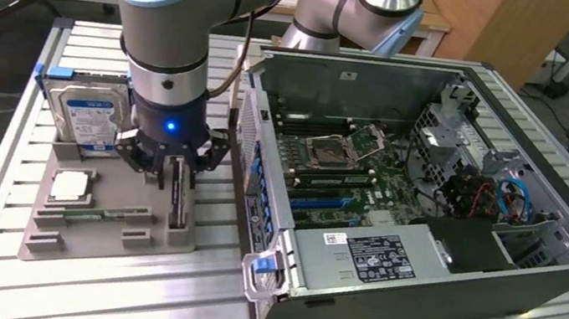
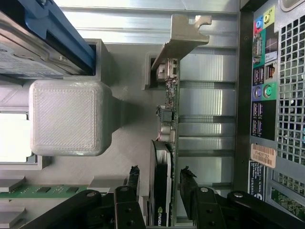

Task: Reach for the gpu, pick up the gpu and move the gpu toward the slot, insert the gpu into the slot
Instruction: 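Pick up the gpu and move the gpu toward the slot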

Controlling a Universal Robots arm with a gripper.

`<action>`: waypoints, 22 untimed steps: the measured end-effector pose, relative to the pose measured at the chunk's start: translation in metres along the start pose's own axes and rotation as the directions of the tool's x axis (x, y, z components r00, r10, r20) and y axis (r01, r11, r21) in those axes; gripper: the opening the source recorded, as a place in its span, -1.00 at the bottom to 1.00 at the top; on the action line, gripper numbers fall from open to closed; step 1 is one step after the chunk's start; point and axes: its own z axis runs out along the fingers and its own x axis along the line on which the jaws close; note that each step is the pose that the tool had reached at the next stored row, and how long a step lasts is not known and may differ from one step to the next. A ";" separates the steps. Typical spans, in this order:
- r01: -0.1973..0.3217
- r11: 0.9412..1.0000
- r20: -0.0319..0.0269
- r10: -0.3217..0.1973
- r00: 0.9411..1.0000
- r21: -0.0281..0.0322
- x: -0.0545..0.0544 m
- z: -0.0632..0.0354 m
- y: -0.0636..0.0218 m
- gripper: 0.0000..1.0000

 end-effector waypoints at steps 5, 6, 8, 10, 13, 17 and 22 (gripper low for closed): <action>0.000 1.000 0.000 0.000 1.000 0.000 0.000 0.0006 0.0000 -0.06; 0.000 1.000 0.000 0.000 1.000 0.000 0.000 0.0021 0.0000 -0.06; 0.000 1.000 0.000 0.000 1.000 0.000 0.000 0.0027 -0.0001 -0.06; 0.000 1.000 0.000 0.000 1.000 0.000 0.000 0.0027 -0.0001 -0.06; 0.000 1.000 0.000 0.000 1.000 0.000 0.000 0.0027 -0.0001 -0.06; 0.000 1.000 0.000 0.000 1.000 0.000 0.000 0.0027 -0.0001 -0.06; 0.000 1.000 0.000 0.000 1.000 0.000 0.000 0.0027 -0.0001 -0.33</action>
